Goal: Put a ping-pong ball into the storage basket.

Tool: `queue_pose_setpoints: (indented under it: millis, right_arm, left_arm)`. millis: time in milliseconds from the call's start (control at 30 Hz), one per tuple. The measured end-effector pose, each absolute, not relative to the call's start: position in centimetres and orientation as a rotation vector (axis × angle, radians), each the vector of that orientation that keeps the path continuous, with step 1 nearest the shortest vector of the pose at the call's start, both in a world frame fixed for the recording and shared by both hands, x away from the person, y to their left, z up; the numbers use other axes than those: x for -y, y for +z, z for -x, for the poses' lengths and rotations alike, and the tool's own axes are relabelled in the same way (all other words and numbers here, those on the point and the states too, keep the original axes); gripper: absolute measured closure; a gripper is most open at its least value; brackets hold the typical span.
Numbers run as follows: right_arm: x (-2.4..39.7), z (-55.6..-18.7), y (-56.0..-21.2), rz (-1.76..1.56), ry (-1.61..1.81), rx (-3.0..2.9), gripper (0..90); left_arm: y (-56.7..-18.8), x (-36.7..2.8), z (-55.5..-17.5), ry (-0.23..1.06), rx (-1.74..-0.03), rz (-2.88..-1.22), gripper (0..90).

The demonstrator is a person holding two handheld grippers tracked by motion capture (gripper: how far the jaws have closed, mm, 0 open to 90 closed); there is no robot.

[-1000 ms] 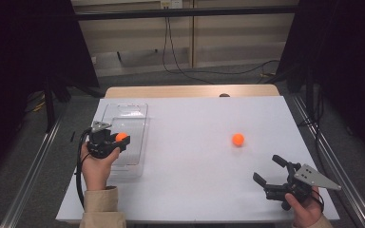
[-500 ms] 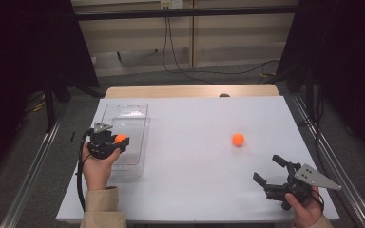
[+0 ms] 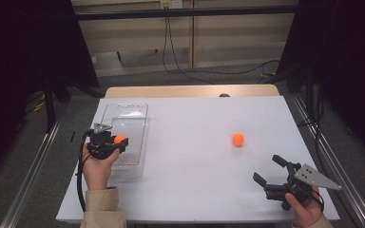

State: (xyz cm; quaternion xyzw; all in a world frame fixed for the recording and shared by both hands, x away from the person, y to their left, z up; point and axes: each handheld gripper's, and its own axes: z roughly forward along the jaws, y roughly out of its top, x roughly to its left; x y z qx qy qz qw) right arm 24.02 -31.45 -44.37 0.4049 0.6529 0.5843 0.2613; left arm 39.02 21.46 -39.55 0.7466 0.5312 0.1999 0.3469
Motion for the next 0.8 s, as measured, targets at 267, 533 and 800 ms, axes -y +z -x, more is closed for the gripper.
queue_pose_setpoints:
  millis: [267, 533, 800]
  right_arm:
    - [31.46, -24.01, -44.36, -1.095, 1.582, -1.768, 1.9]
    - [31.46, -24.01, -44.36, -1.092, 1.582, -1.768, 1.8]
    - [31.46, -24.00, -44.36, -1.093, 1.582, -1.768, 1.9]
  left_arm:
    - [-39.74, -21.53, -39.10, 0.524, -1.385, -1.941, 50.8]
    - [-39.89, -21.64, -39.12, 0.525, -1.398, -1.940, 50.8]
    - [-40.01, -21.73, -39.14, 0.525, -1.404, -1.937, 50.8]
